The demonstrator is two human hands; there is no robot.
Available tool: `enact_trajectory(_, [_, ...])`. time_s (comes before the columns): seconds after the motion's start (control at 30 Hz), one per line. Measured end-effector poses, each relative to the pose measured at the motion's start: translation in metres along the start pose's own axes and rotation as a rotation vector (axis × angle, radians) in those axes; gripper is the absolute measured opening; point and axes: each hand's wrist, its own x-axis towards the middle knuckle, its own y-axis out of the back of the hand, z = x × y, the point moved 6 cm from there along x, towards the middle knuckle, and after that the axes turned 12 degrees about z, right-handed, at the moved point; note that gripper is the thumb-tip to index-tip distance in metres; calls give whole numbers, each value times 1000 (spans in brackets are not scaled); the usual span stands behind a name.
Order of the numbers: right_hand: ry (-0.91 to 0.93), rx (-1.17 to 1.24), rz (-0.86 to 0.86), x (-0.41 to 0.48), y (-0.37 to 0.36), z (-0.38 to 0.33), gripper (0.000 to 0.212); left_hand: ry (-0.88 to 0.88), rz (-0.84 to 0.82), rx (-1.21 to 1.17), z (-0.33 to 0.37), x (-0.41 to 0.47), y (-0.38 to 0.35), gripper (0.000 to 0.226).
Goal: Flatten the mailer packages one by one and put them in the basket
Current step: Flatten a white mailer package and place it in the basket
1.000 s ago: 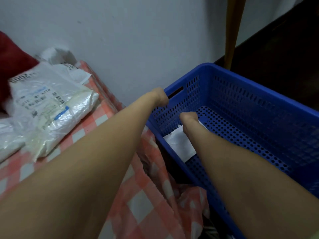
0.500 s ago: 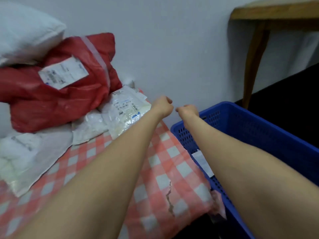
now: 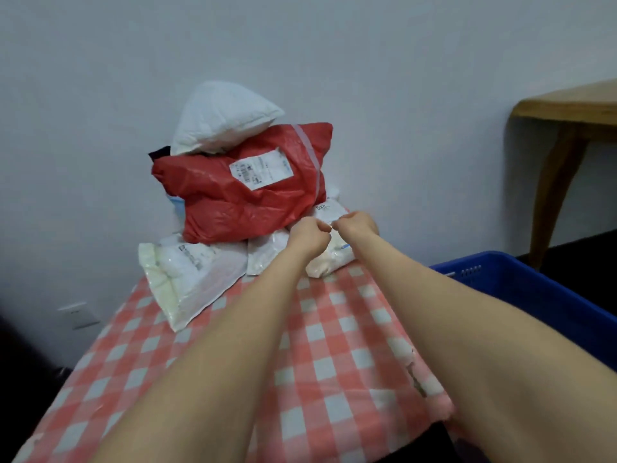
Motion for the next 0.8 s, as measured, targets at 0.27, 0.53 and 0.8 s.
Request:
enact_trajectory(0.27, [150, 158, -75, -26, -55, -84, 19, 44, 276, -30, -47, 35, 90, 31])
enact_trajectory(0.53, [175, 403, -17, -1, -88, -181, 59, -2, 625, 33, -42, 114, 180, 36])
enact_trajectory(0.8, [195, 363, 105, 54, -82, -223, 86, 111, 657, 89, -55, 173, 226, 61])
